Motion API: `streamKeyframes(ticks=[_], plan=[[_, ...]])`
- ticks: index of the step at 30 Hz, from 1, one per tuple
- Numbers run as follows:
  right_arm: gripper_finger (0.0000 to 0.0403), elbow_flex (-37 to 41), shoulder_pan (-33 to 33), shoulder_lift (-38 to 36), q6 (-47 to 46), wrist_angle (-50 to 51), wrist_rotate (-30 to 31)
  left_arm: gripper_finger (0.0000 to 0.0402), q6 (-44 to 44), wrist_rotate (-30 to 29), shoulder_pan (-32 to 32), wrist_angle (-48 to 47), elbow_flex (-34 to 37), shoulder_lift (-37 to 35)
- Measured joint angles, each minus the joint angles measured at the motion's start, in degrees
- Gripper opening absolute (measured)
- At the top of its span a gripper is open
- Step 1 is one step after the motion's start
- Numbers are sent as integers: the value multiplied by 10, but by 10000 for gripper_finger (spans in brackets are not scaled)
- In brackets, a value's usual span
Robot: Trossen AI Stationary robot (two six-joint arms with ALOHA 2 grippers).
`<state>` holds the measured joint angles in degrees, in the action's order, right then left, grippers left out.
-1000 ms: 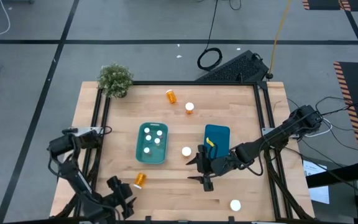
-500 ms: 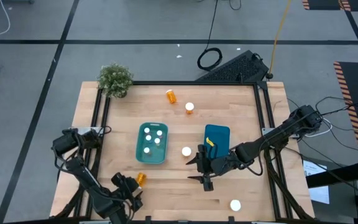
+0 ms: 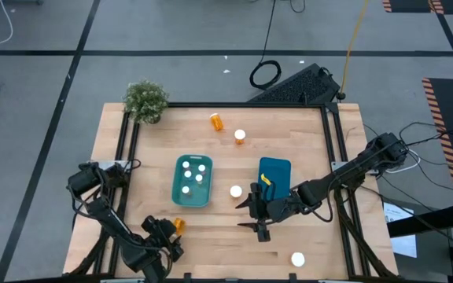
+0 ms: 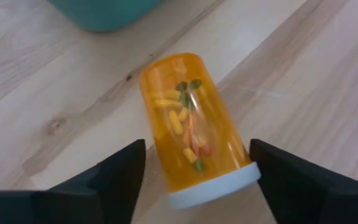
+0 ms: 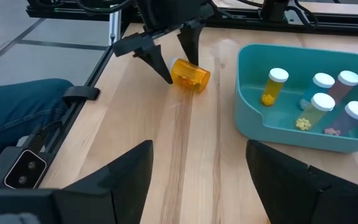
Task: Pick and place medicine bottles into bin by pill shape (circle, oval)
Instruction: Put the large orange pill bottle into the blue bin
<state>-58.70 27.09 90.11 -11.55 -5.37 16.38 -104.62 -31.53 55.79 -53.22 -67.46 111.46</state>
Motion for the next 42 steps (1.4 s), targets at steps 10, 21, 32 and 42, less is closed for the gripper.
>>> streamKeyframes(ticks=[10,21,32,42], plan=[[253,0,0,0,0,0,0,214,27,7,3,8,0,0],[253,0,0,1,-13,-12,23,222,112,37,-3,-1,-29,-21],[253,-15,0,56,30,-127,34,223,272,62,-46,7,-41,-157],[254,-44,7,64,121,-135,95,223,540,68,-174,92,-41,-224]])
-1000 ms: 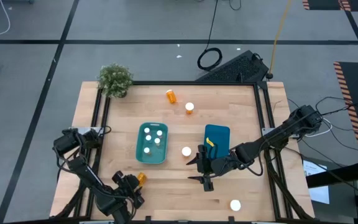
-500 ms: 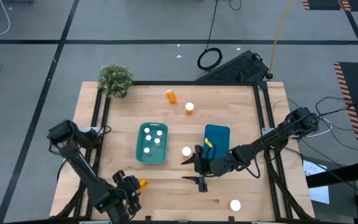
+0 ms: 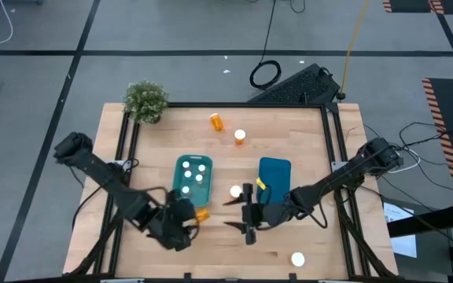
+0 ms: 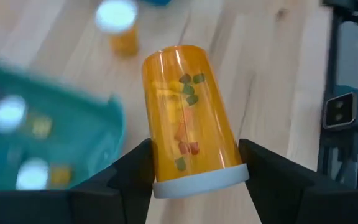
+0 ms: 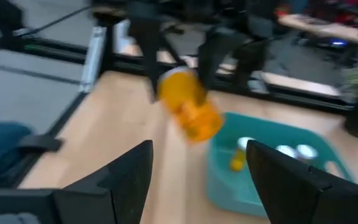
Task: Pick and place medicine bottles into bin by pill shape (circle, oval)
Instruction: Put the large orange pill bottle into the blue bin
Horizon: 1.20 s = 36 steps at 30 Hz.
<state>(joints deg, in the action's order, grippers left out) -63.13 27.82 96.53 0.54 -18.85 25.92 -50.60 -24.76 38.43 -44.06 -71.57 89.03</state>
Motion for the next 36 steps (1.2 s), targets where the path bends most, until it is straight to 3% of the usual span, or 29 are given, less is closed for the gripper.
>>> streamKeyframes(ticks=[5,11,17,36], plan=[[270,0,-12,0,-14,6,13,223,158,45,-61,95,0,6],[300,0,-11,0,-45,26,-5,223,243,89,-111,127,0,6],[299,0,-11,0,-55,30,10,223,263,101,-126,129,0,7],[224,0,-11,0,-25,32,-22,223,301,115,-117,158,0,7]])
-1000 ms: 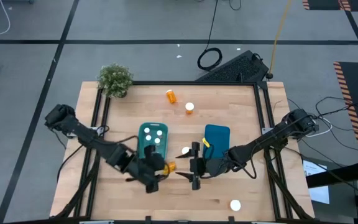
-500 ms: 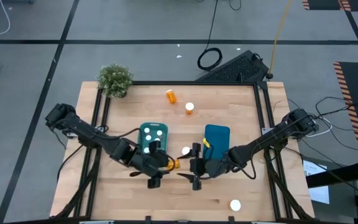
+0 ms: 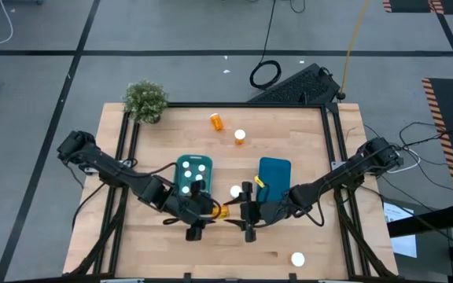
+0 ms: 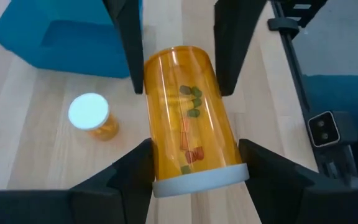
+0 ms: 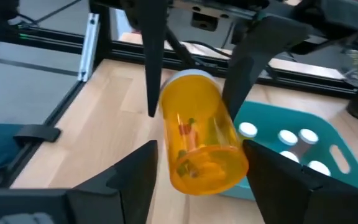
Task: Pick and place medicine bottles into bin by pill shape (circle, oval)
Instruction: Put the large orange pill bottle into the blue bin
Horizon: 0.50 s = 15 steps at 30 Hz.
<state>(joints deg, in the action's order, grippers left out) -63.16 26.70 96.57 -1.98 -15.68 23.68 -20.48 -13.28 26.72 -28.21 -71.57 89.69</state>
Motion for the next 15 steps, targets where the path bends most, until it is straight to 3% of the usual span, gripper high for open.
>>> streamKeyframes(ticks=[8,13,15], plan=[[179,0,0,0,2,1,-15,223,22,3,0,13,1,0],[178,0,0,0,9,1,-14,226,47,-6,5,18,1,0],[183,0,0,-2,12,4,-13,236,81,-34,16,37,2,3]])
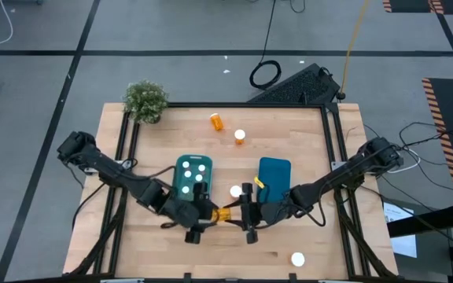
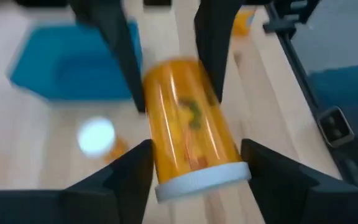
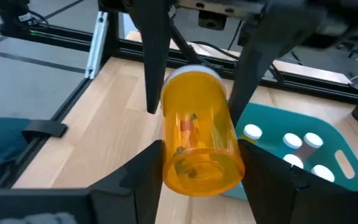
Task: Pick and place medicine bottles into bin by pill shape (circle, oval)
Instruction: Put the large orange pill bottle into the blue bin
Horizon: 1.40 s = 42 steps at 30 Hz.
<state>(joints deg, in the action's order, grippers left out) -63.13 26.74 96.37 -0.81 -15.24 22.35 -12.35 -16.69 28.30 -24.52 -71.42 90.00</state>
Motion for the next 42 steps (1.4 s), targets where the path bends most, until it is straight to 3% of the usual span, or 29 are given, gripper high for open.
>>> streamKeyframes(ticks=[6,10,15,18,25,30,33,38,42], plan=[[180,1,9,-21,-6,46,-5,316,77,-122,27,93,-1,7],[177,0,18,-54,-19,83,-1,360,101,-159,54,114,0,-12],[181,8,33,-92,-34,105,1,366,131,-254,89,123,-2,-40],[181,30,47,-118,-34,52,1,354,139,-280,95,119,-1,-39],[183,123,70,-157,6,-184,1,328,109,-282,60,150,20,-19],[183,185,75,-165,47,-346,1,314,176,-221,39,352,52,13],[183,214,75,-165,69,-424,1,310,220,-225,32,462,60,43],[184,246,75,-165,89,-520,1,310,279,-225,28,653,59,101],[184,263,75,-165,104,-567,1,310,320,-178,13,799,58,149]])
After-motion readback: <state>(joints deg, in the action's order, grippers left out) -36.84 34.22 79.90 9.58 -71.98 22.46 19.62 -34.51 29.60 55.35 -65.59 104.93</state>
